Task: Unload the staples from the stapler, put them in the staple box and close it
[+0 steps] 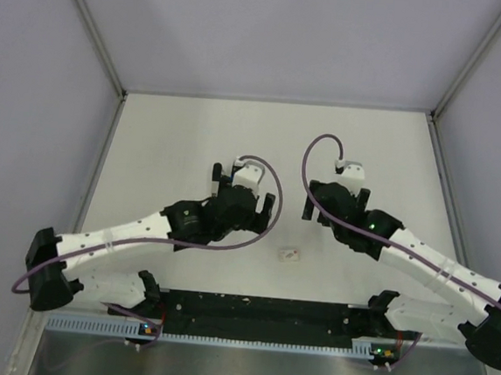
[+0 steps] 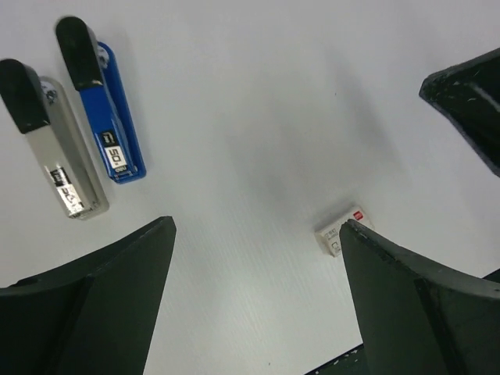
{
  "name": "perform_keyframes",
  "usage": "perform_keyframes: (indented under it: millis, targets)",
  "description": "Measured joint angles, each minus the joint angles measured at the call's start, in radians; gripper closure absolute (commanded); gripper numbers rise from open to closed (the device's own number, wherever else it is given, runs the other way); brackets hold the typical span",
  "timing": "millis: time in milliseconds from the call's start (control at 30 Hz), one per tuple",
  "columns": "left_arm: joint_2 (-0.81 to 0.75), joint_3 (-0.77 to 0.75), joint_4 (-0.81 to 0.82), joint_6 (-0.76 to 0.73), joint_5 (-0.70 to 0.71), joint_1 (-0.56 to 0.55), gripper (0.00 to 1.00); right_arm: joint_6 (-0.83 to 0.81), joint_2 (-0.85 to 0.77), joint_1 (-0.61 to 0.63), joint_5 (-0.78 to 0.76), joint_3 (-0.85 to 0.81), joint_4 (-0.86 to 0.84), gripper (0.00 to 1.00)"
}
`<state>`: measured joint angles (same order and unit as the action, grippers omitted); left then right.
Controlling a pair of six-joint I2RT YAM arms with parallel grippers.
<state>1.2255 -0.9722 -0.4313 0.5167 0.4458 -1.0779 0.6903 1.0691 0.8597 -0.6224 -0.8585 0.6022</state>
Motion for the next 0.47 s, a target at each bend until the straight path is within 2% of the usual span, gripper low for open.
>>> perform_keyframes:
  millis: [233,467]
  targets:
    - [-0.258,0.036,-0.002,-0.075,0.116,0.002,0.01,-0.039,0.011,0.0,-0.059,-0.038,0.032,0.01]
    - [-0.354,0.057,-0.033,-0.102,0.163,0.002,0.02,-0.096,0.007,-0.001,-0.061,-0.06,0.034,0.01]
